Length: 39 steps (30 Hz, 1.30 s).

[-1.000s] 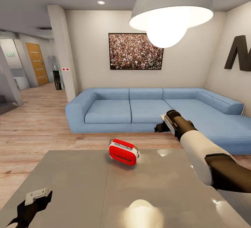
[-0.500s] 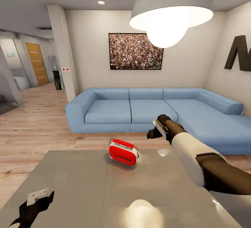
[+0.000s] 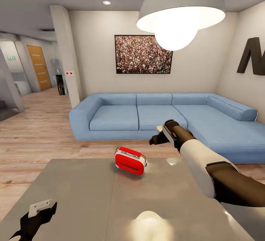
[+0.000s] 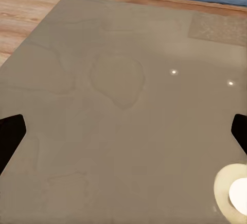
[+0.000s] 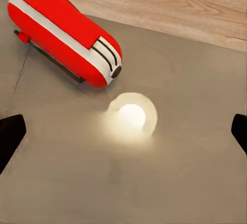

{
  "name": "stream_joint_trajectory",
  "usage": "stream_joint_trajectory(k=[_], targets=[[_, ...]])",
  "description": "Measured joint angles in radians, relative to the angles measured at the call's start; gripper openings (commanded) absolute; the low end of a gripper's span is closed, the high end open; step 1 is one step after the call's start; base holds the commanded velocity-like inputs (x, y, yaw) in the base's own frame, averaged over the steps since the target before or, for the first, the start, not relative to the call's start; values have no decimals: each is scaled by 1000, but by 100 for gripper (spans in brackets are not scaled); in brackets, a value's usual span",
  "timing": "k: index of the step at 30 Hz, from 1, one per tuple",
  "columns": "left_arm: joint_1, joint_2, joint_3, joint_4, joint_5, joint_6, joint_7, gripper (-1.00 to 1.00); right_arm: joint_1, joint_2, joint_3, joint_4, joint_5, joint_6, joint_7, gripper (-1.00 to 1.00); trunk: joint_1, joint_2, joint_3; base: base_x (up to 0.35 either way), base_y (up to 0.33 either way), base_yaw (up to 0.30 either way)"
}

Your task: Turn on the radio receiver that's on the table in the living room.

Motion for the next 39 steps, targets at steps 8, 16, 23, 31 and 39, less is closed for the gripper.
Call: stream_joint_trajectory(k=[8,16,23,31,39], targets=[[0,0,0,0,0,0,0,100,0,-1,10,-3,21,-94,106,100,0,0,0,0,0,0],[0,-1,0,0,0,1,0,100,0,-1,8,-3,27,-98,73,100,0,0,-9,0,0,0],[0,-1,0,1,0,1,-1,100,0,-1,8,-3,27,-99,75,100,0,0,-20,0,0,0],[0,-3,-1,2,0,1,-3,100,0,5,19,-3,26,-102,84,100,0,0,-33,0,0,0],[0,-3,-1,15,0,0,-3,100,0,4,185,4,22,-196,79,100,0,0,-46,0,0,0]])
